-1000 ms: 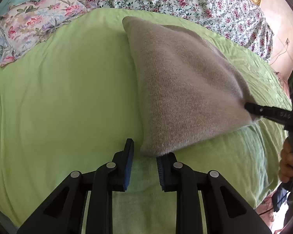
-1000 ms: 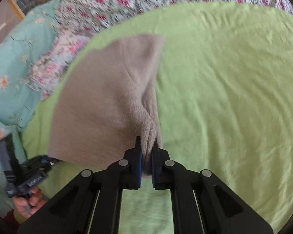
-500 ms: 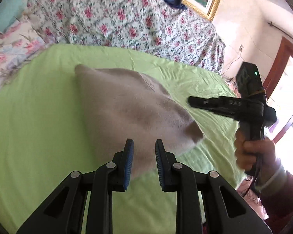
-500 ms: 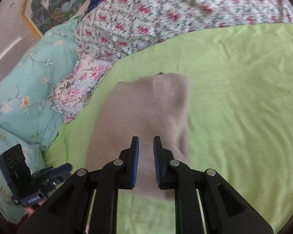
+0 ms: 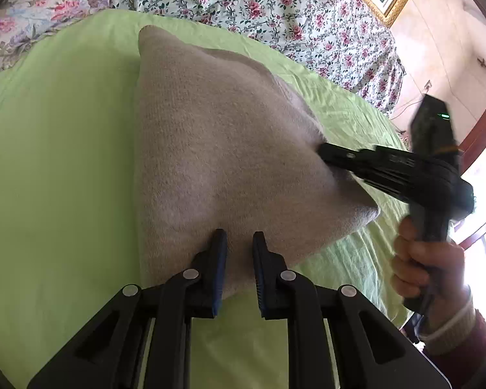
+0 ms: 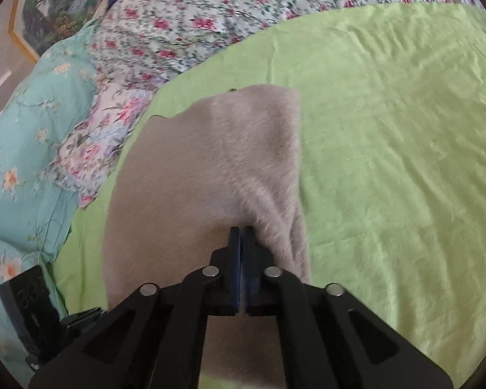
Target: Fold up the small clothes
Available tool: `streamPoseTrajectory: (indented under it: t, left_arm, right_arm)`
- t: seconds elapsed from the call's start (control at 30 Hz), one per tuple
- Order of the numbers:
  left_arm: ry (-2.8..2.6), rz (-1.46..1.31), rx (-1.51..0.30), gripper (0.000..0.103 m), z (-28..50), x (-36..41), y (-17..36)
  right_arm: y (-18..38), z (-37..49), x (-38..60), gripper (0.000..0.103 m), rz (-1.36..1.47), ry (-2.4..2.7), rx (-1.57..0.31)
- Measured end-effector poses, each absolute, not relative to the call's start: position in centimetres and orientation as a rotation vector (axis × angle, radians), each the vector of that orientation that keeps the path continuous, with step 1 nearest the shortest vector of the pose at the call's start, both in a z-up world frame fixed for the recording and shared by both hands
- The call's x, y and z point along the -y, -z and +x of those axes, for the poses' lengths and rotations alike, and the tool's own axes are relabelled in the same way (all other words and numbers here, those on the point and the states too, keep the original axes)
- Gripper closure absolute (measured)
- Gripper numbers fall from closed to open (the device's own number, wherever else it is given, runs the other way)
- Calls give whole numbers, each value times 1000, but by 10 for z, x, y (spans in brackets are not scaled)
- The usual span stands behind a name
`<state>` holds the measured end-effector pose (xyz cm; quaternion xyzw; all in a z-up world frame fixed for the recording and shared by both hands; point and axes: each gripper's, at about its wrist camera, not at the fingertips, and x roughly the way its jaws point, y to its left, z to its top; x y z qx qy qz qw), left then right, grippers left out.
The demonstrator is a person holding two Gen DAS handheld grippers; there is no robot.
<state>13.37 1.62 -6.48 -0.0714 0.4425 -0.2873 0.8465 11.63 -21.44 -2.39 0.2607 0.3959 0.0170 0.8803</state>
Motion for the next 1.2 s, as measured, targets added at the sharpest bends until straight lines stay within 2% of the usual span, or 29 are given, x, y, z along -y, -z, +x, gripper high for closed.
streamPoseTrajectory:
  t: [0.13, 0.23, 0.37, 0.8, 0.87, 1.0, 1.07, 1.2]
  left_arm:
    - [574, -106, -921, 87, 120, -15, 62]
    - [550, -99, -913, 87, 115, -15, 62]
    - [527, -100, -911, 87, 108, -15, 65]
    - [482, -74, -899, 84, 94, -25, 60]
    - [482, -68, -896, 76, 88, -26, 57]
    - [471, -55, -886, 72, 77, -29, 52]
    - [456, -38, -869, 66, 70, -31, 47]
    - [450, -41, -850, 61, 61, -39, 40]
  right_arm:
    - [9, 76, 189, 99, 413, -41, -799]
    - [32, 60, 185, 97, 291, 92, -890]
    - [48, 47, 199, 97, 382, 75, -866]
    - [41, 37, 194, 97, 365, 102, -857]
    - [38, 34, 193, 97, 358, 105, -860]
    - [36, 27, 192, 96, 364, 106, -863]
    - [35, 22, 191, 96, 367, 108, -866]
    - [30, 13, 190, 96, 383, 94, -860]
